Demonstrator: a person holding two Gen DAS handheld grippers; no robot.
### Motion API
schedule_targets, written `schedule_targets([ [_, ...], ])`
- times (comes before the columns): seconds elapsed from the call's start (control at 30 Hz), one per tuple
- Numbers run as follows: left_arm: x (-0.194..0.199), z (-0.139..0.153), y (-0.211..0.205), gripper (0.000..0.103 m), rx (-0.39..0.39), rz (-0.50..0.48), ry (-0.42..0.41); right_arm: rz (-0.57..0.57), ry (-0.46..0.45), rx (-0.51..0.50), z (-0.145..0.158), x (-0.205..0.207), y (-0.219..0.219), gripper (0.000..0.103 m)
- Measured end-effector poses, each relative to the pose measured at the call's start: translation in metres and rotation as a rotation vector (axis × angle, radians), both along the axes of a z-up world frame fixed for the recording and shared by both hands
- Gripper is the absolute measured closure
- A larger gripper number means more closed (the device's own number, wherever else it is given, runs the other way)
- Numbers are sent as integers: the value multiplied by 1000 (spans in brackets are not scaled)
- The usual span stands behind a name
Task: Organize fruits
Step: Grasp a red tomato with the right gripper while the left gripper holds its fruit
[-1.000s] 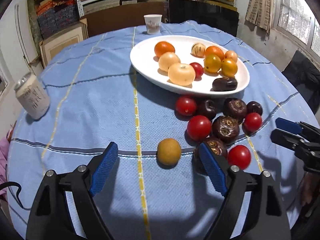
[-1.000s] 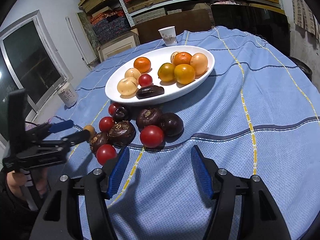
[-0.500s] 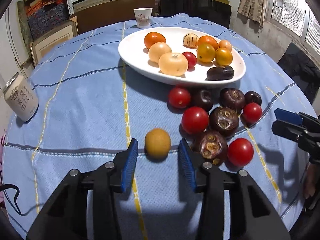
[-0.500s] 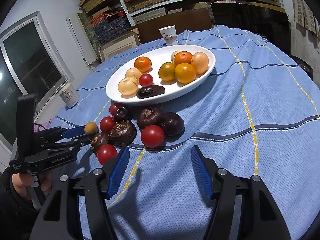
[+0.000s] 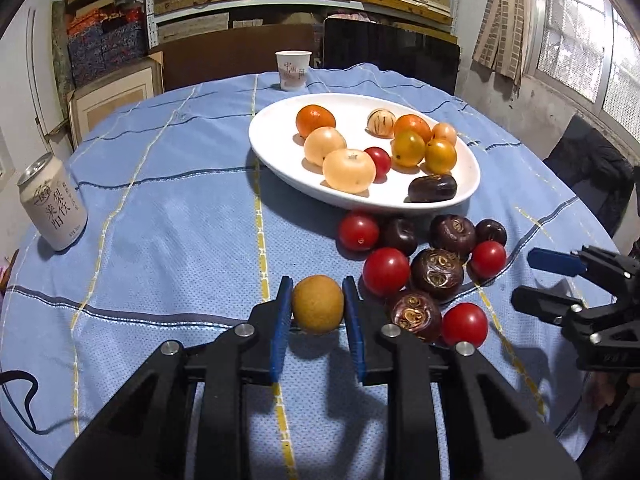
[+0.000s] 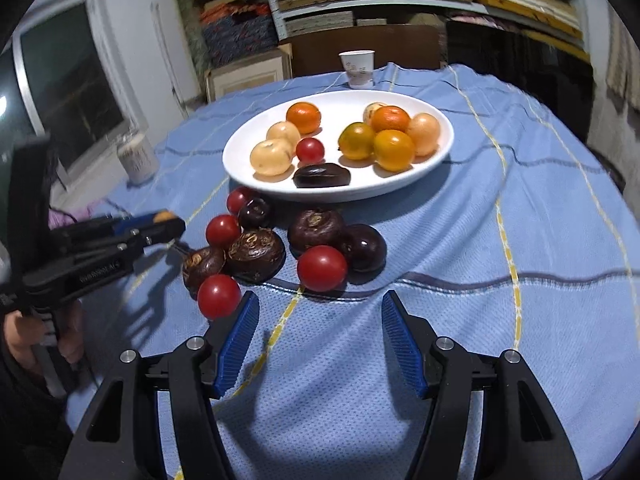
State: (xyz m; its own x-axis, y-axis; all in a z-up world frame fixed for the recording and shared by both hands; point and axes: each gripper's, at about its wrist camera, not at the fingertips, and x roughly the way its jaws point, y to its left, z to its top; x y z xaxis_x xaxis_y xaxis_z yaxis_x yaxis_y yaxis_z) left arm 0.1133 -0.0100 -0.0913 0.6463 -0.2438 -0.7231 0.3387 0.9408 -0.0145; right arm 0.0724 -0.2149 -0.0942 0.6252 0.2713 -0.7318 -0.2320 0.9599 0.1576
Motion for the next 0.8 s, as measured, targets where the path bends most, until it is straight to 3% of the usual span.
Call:
schedule_targets([
  [0.17, 1, -1, 2, 79, -11, -2, 6, 17, 52, -27, -3, 18, 12, 59],
  [0.43, 3, -3, 4, 79, -20, -7, 25, 10, 84, -21, -5, 34, 19, 65],
  [0.53, 5, -4, 3, 79, -23, -7, 32, 14, 84, -32, -7, 35, 20, 73],
  [0.8, -1, 2, 4, 79, -26, -7, -10, -21, 21, 3, 12, 18, 2, 73],
])
